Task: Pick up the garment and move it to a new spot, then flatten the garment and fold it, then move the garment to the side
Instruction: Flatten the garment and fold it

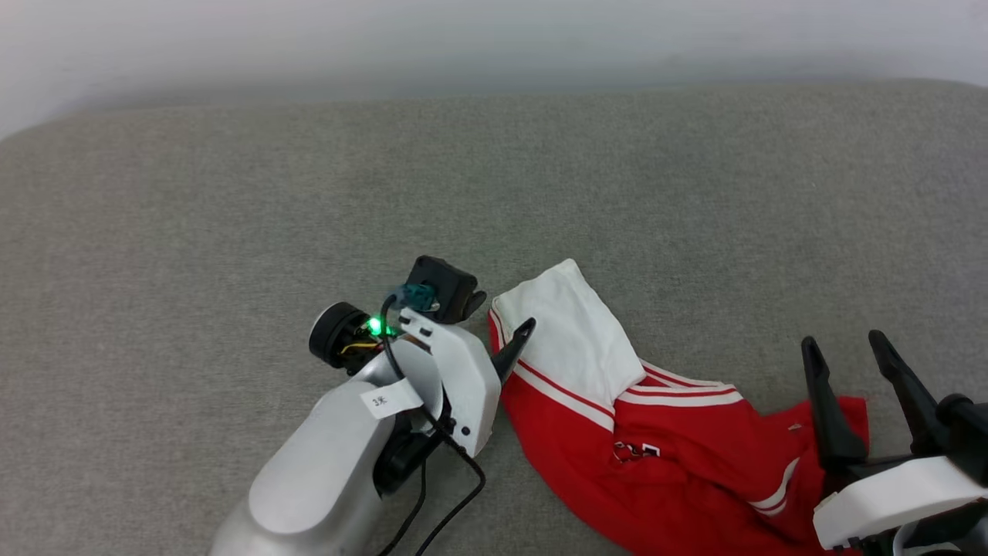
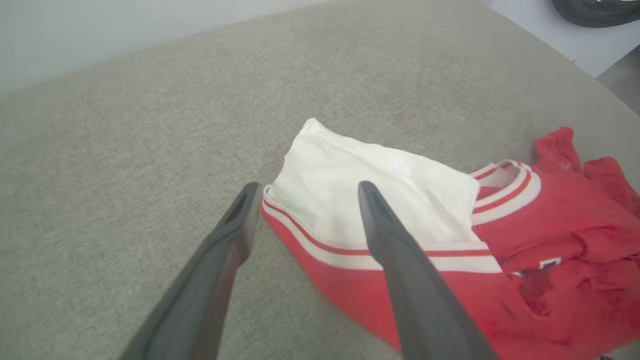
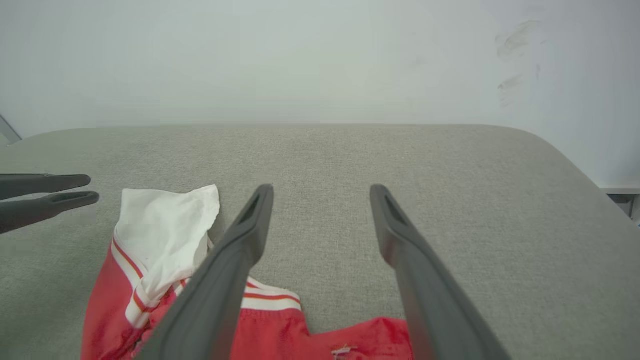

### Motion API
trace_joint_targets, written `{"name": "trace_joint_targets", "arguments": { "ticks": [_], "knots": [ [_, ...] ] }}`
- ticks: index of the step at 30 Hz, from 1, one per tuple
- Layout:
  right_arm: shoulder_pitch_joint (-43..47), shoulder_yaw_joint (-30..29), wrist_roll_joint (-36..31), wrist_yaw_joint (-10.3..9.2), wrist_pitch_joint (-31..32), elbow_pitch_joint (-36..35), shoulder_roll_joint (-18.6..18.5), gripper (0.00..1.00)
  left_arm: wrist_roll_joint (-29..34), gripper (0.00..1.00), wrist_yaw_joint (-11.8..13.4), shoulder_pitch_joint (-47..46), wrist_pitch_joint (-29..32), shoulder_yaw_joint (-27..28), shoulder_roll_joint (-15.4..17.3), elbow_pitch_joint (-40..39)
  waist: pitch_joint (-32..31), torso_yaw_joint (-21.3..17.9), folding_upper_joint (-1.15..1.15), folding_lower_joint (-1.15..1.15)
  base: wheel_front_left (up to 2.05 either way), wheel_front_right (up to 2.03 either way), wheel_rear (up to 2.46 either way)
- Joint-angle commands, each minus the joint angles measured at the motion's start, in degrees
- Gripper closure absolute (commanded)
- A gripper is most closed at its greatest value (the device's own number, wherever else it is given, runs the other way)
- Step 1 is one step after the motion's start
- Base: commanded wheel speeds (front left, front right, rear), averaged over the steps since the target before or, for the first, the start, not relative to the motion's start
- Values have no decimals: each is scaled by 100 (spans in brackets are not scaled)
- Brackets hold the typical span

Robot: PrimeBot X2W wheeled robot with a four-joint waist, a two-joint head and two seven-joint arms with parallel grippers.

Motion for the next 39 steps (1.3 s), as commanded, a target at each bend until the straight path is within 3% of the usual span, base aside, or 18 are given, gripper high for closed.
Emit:
{"name": "trace_joint_targets", "arguments": {
  "ticks": [1, 12, 15, 20, 26, 28, 32, 39],
  "knots": [
    [-95, 0, 6, -4, -23, 28, 2, 0, -8, 0, -24, -150, 102, -63, 18, 53, 245, -228, 0, -1, 0, 0, 0],
    [-245, 41, 303, -4, -299, 336, 3, 0, -390, 0, -111, -634, 1371, -1228, 298, 789, 614, -521, 0, -1, 0, 0, 0],
    [-280, 49, 341, -4, -342, 418, 3, 0, -606, 100, -113, -669, 1465, -1509, 397, 910, 602, -561, 0, -1, 0, 0, 0],
    [-224, -87, 371, -4, -360, 538, 3, 0, -629, 100, -113, -943, 690, -1547, 475, 749, 430, -472, 0, -1, 0, 0, 0],
    [-115, -287, 373, -4, -268, 597, 3, 0, -657, 100, 8, -897, -249, -1199, 599, 483, 115, -157, 0, -1, 0, 0, 0],
    [-80, -360, 339, -4, -188, 564, 4, 0, -764, 100, 289, -509, -656, -903, 844, 179, -73, 84, 0, -1, 0, 0, 0],
    [-7, -432, 305, -4, -108, 524, 3, 0, -961, 100, 587, 154, -898, -674, 1107, -123, -242, 320, 0, -1, 0, 0, 0],
    [117, -486, 331, -4, -11, 449, 3, 0, -1454, 100, 1031, 1622, -1072, -511, 1244, -188, -459, 595, 0, -1, 0, 0, 0]
  ]
}}
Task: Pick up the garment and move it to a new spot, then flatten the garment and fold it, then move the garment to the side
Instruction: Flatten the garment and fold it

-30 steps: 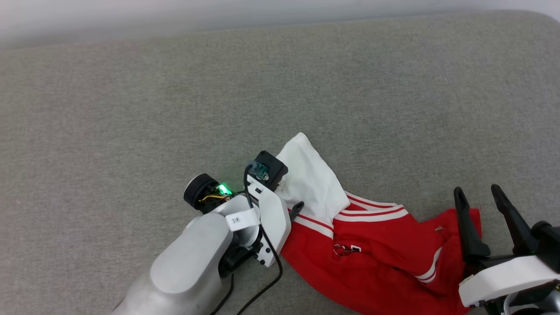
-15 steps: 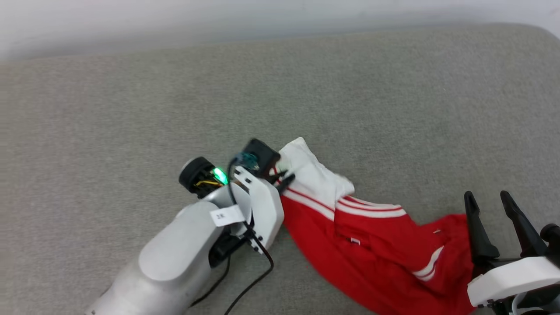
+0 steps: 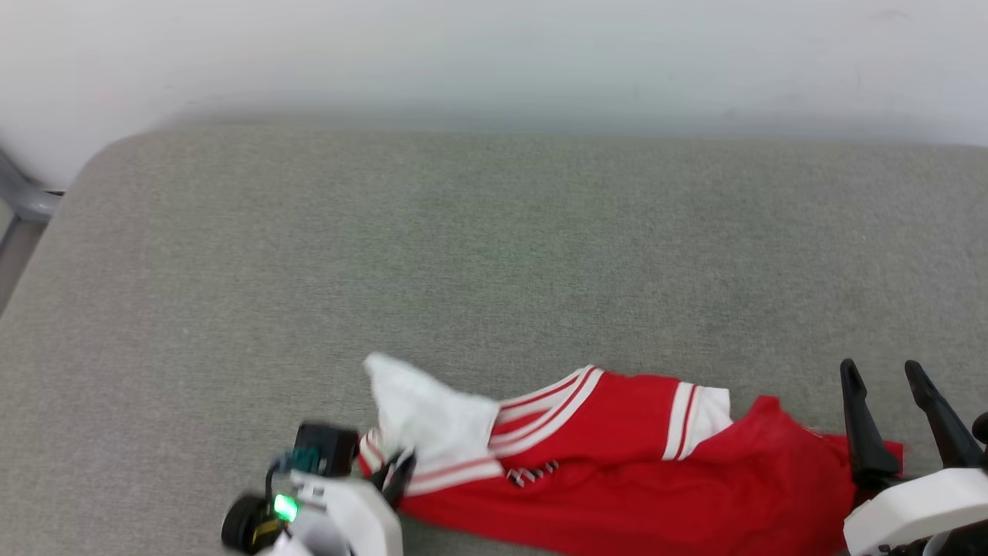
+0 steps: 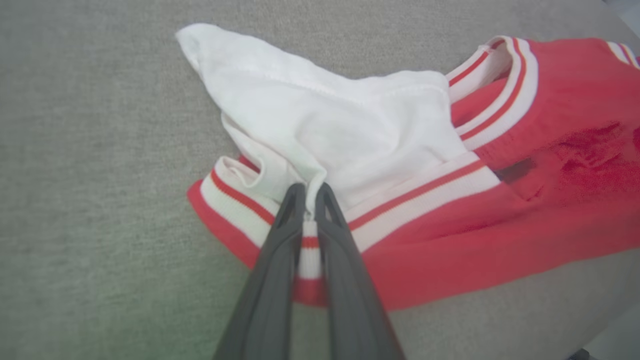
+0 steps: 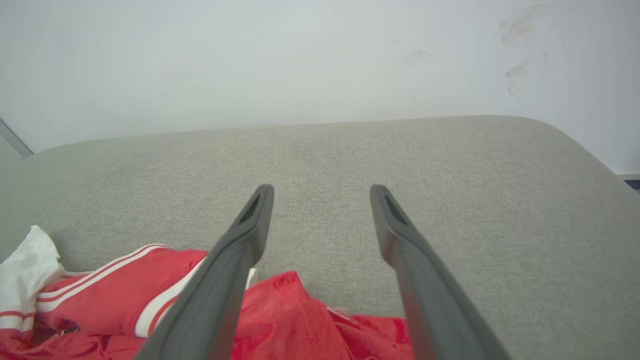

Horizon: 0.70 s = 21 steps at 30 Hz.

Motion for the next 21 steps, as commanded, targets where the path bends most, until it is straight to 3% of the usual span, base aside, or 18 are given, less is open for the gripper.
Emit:
{"name": "trace_joint_targets", "arguments": {
  "ticks": [1, 4, 5, 6, 7, 8, 16, 21],
  "knots": [
    [89, 3, 7, -4, 19, -29, 2, 0, -80, 100, 84, 261, -50, 48, 27, 32, -106, 93, 0, 0, 0, 0, 0],
    [141, -5, 17, -4, 43, -66, 2, 0, -260, 100, 164, 639, -58, 78, 13, 61, -195, 146, 0, 0, 0, 0, 0],
    [163, -1, 4, -4, 55, -85, 2, 0, -284, 94, 194, 711, -86, 93, 15, 56, -224, 160, 0, 0, 0, 0, 0],
    [196, -7, 0, -4, 74, -93, 1, 0, -314, 69, 212, 771, -104, 100, 7, 47, -257, 173, 0, 0, 0, 0, 0],
    [216, 0, -8, -4, 77, -104, 2, 0, -304, 15, 239, 804, -161, 113, 4, 21, -297, 176, 0, 0, 0, 0, 0],
    [226, 8, -24, -4, 95, -127, 2, 0, -268, 0, 271, 807, -237, 138, 0, -17, -323, 176, 0, 0, 0, 0, 0],
    [367, 0, 27, -4, 210, -234, 2, 0, -75, 0, 547, 723, -714, 314, 83, -377, -618, 134, 0, 0, 0, 0, 0],
    [434, -9, 85, -4, 245, -263, 2, 0, -118, 0, 487, 372, -263, 353, 310, -420, -615, 93, 0, 0, 0, 0, 0]
  ]
}}
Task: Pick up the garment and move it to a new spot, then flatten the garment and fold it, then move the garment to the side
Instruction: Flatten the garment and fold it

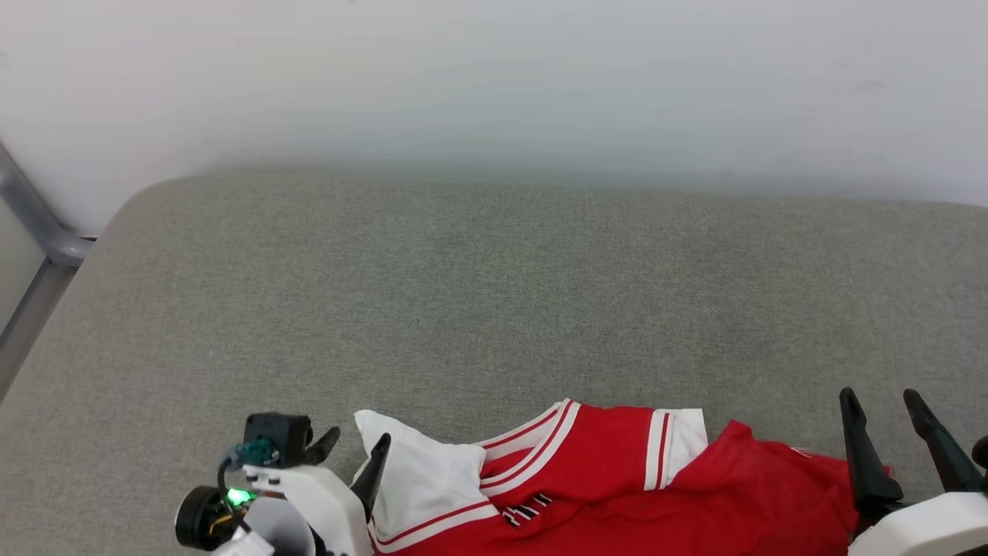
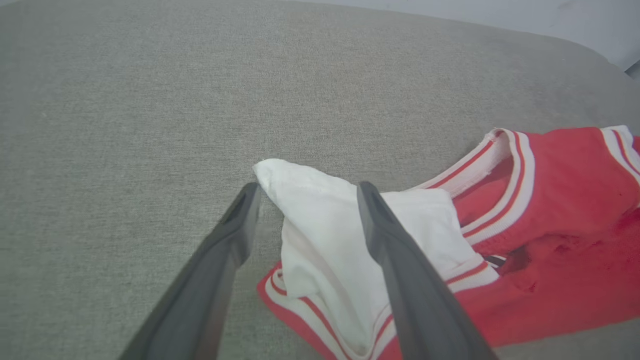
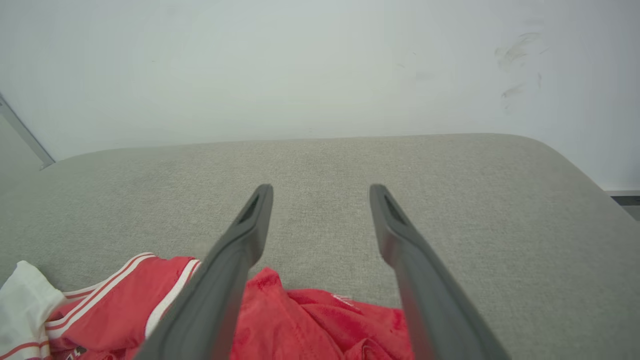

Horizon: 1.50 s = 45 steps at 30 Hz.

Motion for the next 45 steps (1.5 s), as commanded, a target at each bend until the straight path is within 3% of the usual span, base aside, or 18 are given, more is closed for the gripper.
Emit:
{"name": "trace_joint_targets", "arguments": {
  "ticks": [1, 10, 17, 18, 19, 20, 24, 33, 38, 45],
  "knots": [
    [47, 13, 24, -4, 12, -31, 2, 0, -133, 0, -124, -218, 281, 2, 65, 29, 50, -37, 0, 1, 0, 0, 0],
    [-241, 123, 18, -4, 5, -43, 2, 0, -671, 0, -648, -1149, 2087, -133, 430, 486, 624, -340, 0, 1, 0, 0, 0],
    [-391, 144, 92, -4, -100, 113, 2, 0, -840, 0, -868, -1480, 2701, -241, 505, 966, 917, -548, 0, 1, 0, 0, 0],
    [-413, 153, 95, -4, -129, 136, 2, 0, -887, 18, -918, -1494, 2794, -262, 500, 1043, 939, -576, 0, 1, 0, 0, 0],
    [-430, 153, 102, -4, -145, 158, 2, 0, -964, 63, -968, -1487, 2881, -276, 466, 1118, 946, -596, 0, 1, 0, 0, 0],
    [-443, 144, 124, -4, -154, 190, 2, 0, -987, 100, -1005, -1475, 2958, -301, 457, 1190, 951, -615, 0, 1, 0, 0, 0],
    [-465, 98, 153, -4, -199, 276, 2, 0, -959, 100, -1105, -1525, 2942, -361, 429, 1305, 914, -639, 0, 1, 0, 0, 0],
    [-459, -1, 201, -4, -243, 427, 2, 0, -476, 100, -1040, -1994, 2101, -157, 664, 917, 640, -376, 0, 1, 0, 0, 0],
    [-357, -53, 191, -4, -216, 436, 2, 0, -482, 100, -842, -1912, 1990, 56, 936, 477, 530, -89, 0, 1, 0, 0, 0],
    [-308, -104, 218, -4, -211, 441, 1, 0, -858, 100, -325, -737, 1908, 391, 1453, -167, 448, 189, 0, 1, 0, 0, 0]
  ]
}}
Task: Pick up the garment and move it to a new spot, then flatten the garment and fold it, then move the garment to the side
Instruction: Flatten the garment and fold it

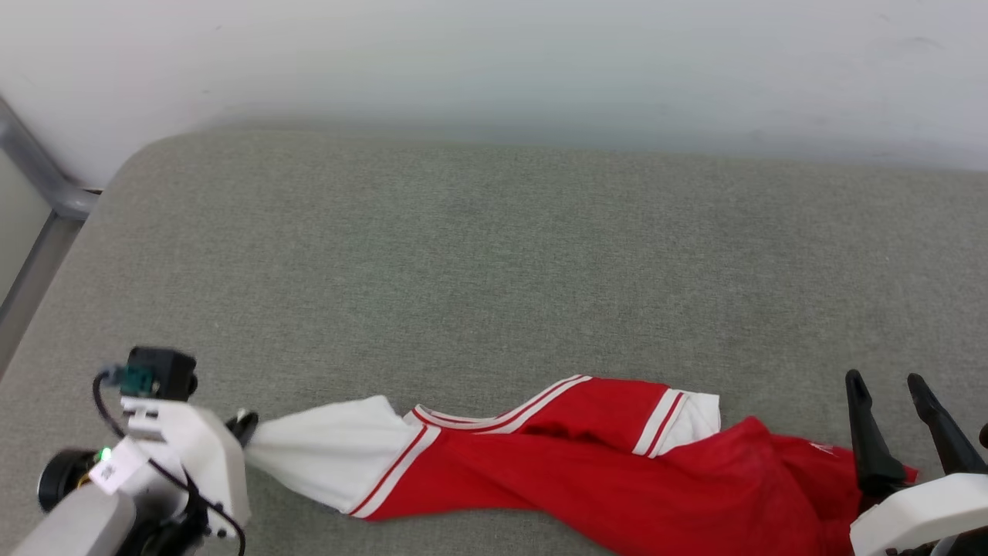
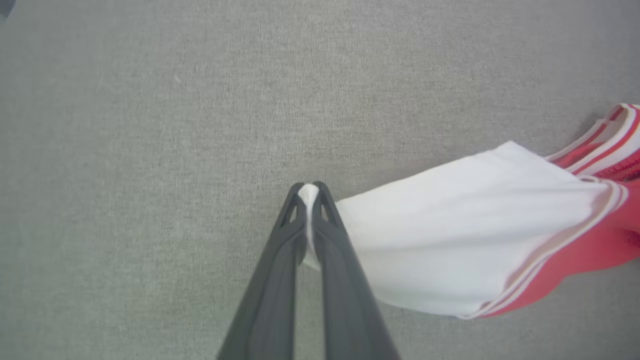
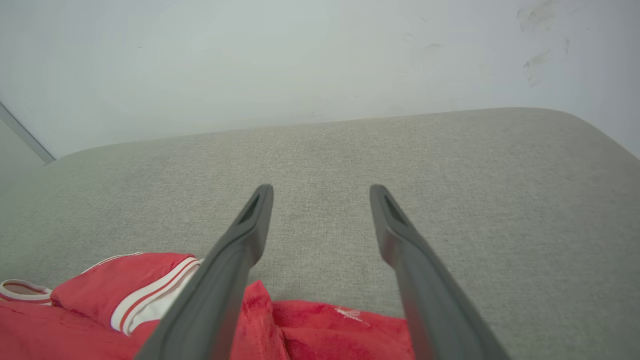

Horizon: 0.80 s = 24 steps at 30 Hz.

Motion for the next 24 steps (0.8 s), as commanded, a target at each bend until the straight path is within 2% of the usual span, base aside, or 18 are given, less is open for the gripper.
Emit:
{"name": "trace_joint_targets", "arguments": {
  "ticks": [1, 5, 8, 13, 14, 15, 20, 24],
  "knots": [
    [52, -18, 16, -4, -13, 3, 0, 0, -108, 100, 105, 333, -69, 68, 58, -72, -29, 70, 0, 0, 0, 0, 0],
    [70, -43, 27, -4, 0, 3, 1, 0, -413, 100, 357, 1113, -205, 176, 56, -177, -54, 147, 0, 0, 0, 0, 0],
    [97, -47, 24, -4, 24, -5, 0, 0, -683, 100, 374, 1516, -260, 192, -130, -24, -87, 174, 0, 0, 0, 0, 0],
    [162, -7, -9, -4, 110, -36, 0, 0, -868, 100, 246, 1647, -484, 179, -492, 386, -199, 131, 0, 0, 0, 0, 0],
    [179, -5, -10, -4, 136, -46, 1, 0, -861, 56, 226, 1613, -558, 195, -539, 456, -229, 115, 0, 0, 0, 0, 0],
    [221, -6, -13, -4, 192, -88, 0, 0, -761, 0, 186, 1485, -840, 246, -602, 603, -316, 70, 0, 0, 0, 0, 0],
    [334, -30, 28, -4, 315, -88, 1, 0, -503, 0, 215, 1449, -1453, 306, -690, 513, -477, -19, 0, 0, 0, 0, 0],
    [422, -79, 43, -4, 468, -75, 1, 0, -201, 0, 417, 1400, -1996, 389, -720, 220, -554, -64, 0, 0, 0, 0, 0]
  ]
}}
